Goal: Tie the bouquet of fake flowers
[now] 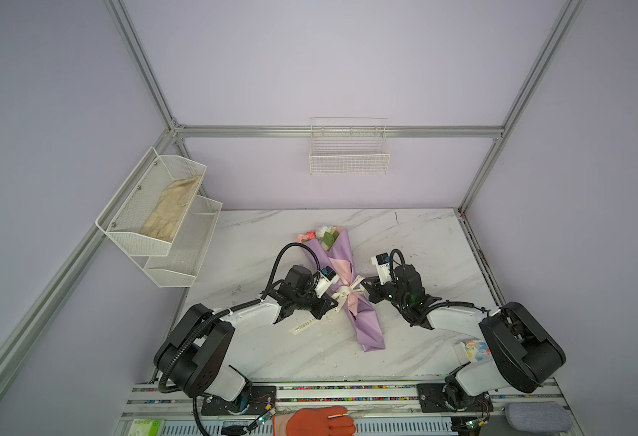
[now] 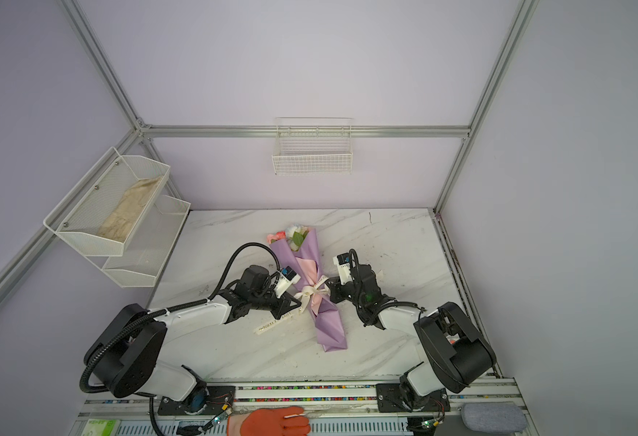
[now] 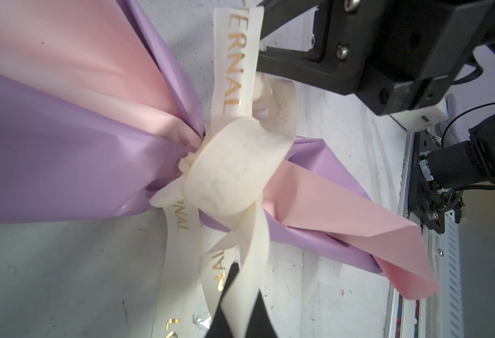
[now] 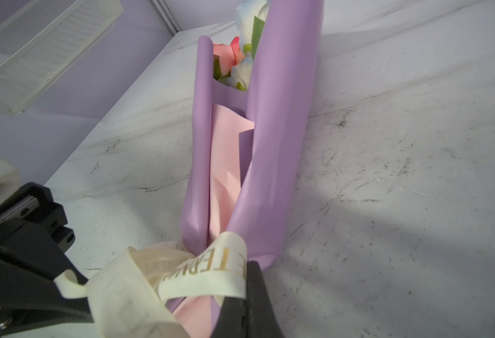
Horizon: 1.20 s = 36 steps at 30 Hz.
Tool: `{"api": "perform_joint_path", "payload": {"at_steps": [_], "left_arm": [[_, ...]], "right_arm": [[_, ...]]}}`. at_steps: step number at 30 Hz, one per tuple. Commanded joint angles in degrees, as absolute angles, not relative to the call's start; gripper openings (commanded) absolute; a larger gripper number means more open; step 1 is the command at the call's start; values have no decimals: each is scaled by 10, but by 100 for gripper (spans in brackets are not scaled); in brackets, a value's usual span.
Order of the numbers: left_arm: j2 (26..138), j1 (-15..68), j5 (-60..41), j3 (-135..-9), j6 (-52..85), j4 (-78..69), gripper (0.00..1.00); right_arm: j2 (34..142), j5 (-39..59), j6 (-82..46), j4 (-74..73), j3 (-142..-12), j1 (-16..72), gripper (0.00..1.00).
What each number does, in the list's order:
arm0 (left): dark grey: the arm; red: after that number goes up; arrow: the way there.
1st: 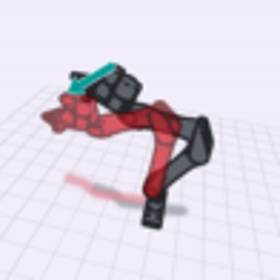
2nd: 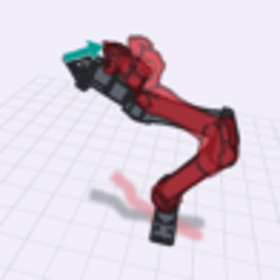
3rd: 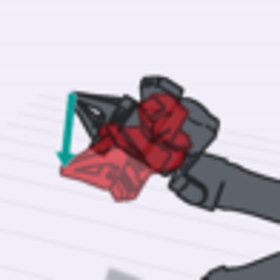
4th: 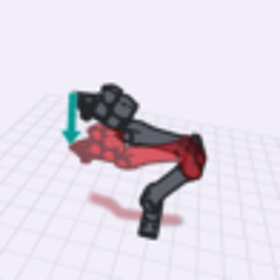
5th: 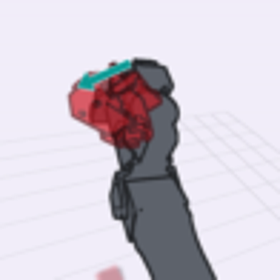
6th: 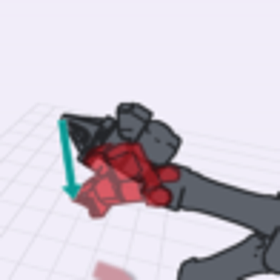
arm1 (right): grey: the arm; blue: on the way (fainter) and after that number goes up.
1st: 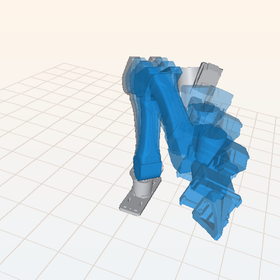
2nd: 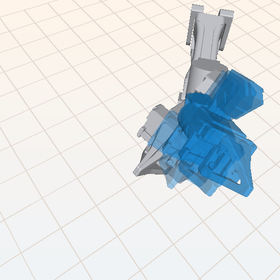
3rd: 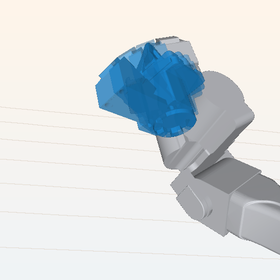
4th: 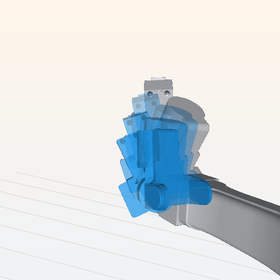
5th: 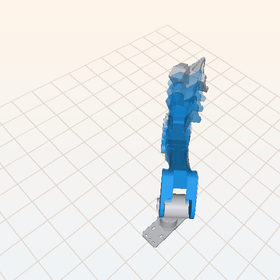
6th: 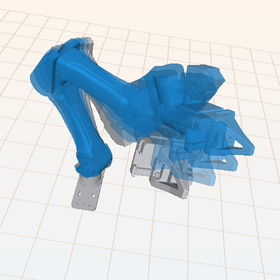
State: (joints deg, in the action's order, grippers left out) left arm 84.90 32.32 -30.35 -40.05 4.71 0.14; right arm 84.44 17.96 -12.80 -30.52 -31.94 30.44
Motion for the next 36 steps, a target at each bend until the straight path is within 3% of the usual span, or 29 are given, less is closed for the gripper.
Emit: {"api": "perform_joint_path", "payload": {"at_steps": [1, 18, 36], "left_arm": [[841, 323, -283, -402, 50, 26, 0], [854, 262, -299, -412, 81, 120, 0], [860, 210, -327, -416, 119, 161, 0]], "right_arm": [[835, 134, -151, -261, -341, 297, 0], [897, 76, -160, -177, -371, 265, 0], [845, 37, -163, -159, -349, 256, 0]]}}
